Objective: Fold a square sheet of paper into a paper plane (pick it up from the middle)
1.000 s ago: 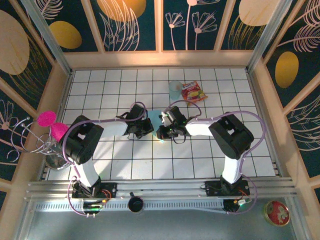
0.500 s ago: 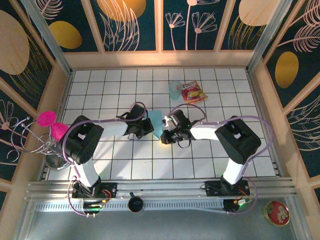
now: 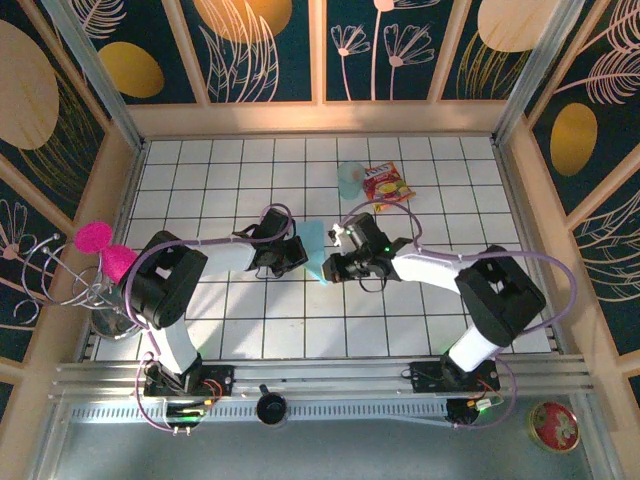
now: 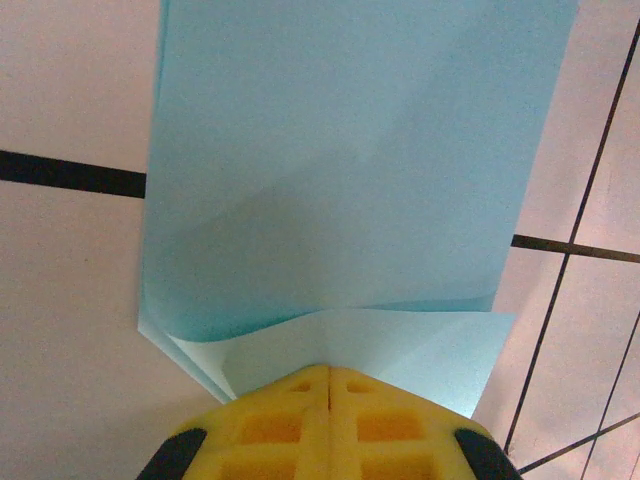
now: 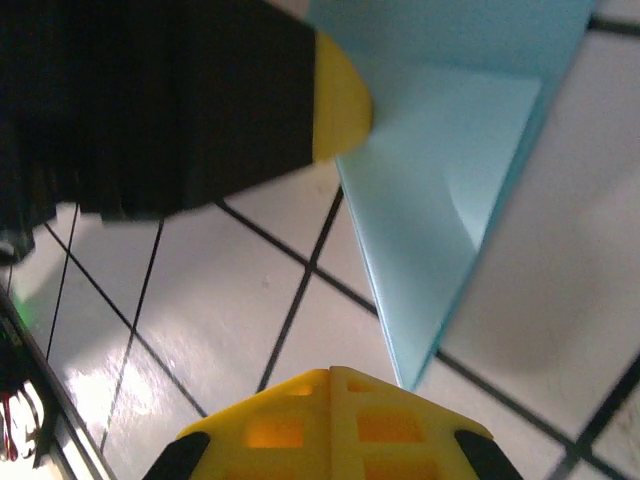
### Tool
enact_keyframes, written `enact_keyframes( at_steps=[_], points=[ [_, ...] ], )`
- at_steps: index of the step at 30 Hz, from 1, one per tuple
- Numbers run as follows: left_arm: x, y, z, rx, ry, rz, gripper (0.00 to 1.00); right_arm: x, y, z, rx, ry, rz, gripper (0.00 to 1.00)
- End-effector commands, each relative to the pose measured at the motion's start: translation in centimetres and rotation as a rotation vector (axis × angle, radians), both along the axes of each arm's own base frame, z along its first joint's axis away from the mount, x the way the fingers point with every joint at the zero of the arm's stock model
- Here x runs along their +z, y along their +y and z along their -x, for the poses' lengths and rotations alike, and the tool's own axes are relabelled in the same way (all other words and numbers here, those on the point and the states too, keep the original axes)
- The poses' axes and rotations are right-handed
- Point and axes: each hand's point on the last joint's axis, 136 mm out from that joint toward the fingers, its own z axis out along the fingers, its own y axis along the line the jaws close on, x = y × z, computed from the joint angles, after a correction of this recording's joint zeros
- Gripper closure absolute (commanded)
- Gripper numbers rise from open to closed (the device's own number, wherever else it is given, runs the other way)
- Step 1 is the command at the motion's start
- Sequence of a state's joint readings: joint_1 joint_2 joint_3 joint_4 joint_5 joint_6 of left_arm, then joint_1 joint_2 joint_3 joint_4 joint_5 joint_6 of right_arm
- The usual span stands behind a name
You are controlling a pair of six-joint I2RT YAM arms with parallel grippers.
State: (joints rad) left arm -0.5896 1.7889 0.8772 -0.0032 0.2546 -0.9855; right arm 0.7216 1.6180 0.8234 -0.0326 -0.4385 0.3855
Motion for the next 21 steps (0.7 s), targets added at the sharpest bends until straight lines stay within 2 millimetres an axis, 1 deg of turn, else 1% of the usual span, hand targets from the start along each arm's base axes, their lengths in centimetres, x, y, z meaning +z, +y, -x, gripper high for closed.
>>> enact_keyframes(
  at_steps=[1, 4, 9, 11, 13, 15, 18, 21],
  points=[
    [-2.4, 1.4, 1.4, 0.008, 0.070, -0.076, 0.98, -0.8, 0.7, -2.0, -0.051, -0.003, 0.005, 0.99],
    [-2.0, 1.2, 1.2, 0.005, 0.061, -0.066, 0.98, -1.8, 1.1, -2.4, -0.057, 0.014, 0.015, 1.00],
    [-0.9, 0.6, 0.7, -0.008, 0.031, -0.037, 0.98, -3.5, 0.8, -2.2, -0.056, 0.045, 0.052, 1.00],
    [-0.1, 0.1, 0.4, -0.026, 0.004, -0.013, 0.97, -4.3, 0.3, -2.0, -0.063, 0.058, 0.081, 1.00],
    [1.2, -0.7, 0.0, -0.076, -0.035, 0.013, 0.96, -5.4, -0.5, -1.7, -0.075, 0.078, 0.127, 1.00],
    [2.4, -1.1, -0.2, -0.108, -0.069, 0.020, 0.96, -6.4, -1.1, -1.4, -0.083, 0.096, 0.167, 1.00],
    [3.2, -2.0, 0.3, -0.148, -0.091, 0.040, 0.96, -7.2, -1.6, -1.2, -0.093, 0.116, 0.204, 1.00],
    [2.5, -2.5, 1.4, -0.174, -0.072, 0.037, 0.96, -7.5, -1.8, -1.1, -0.098, 0.129, 0.218, 1.00]
  ],
)
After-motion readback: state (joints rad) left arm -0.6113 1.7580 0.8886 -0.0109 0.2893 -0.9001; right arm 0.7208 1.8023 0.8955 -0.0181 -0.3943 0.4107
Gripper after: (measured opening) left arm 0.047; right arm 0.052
